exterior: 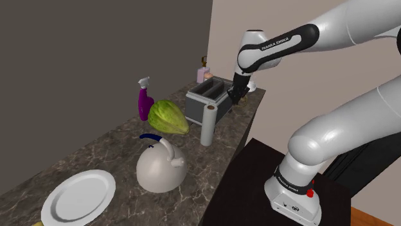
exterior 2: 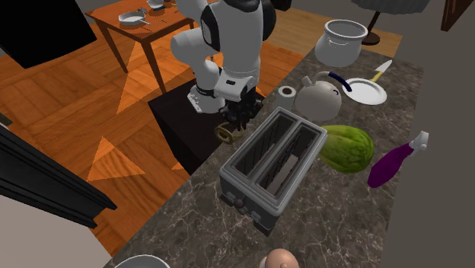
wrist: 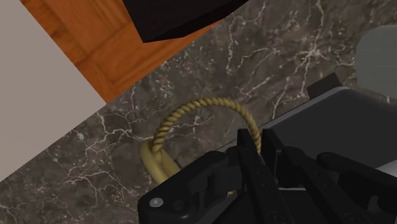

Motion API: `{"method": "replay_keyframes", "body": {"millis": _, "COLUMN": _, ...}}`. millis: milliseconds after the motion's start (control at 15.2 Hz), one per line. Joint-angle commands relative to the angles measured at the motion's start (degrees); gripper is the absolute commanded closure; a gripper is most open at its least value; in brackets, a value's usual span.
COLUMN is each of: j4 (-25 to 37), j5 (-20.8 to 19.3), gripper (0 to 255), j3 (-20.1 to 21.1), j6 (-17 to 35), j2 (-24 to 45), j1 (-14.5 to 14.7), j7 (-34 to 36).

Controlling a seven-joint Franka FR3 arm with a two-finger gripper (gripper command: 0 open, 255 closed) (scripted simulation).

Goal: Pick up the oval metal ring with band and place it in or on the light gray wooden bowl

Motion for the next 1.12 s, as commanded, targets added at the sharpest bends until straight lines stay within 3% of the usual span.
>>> {"method": "replay_keyframes", "body": {"millis": 0, "j4": 1.9, "j5": -0.2, "gripper": 255, "j3": -0.9, "j6": -0.7, "j2": 1.1, "j1": -0.5, "j7": -1.3}}
{"method": "replay_keyframes", "body": {"millis": 528, "j4": 15.0, "j5": 0.7, "gripper": 255, "j3": -8.0, "j6": 0.5, "j2": 15.2, "j1": -2.6, "j7": -11.5}}
{"method": "replay_keyframes", "body": {"millis": 1056, "j4": 31.8, "j5": 6.2, "gripper": 255, "j3": -12.9, "j6": -1.6, "j2": 30.5, "j1": -5.2, "j7": -22.2}}
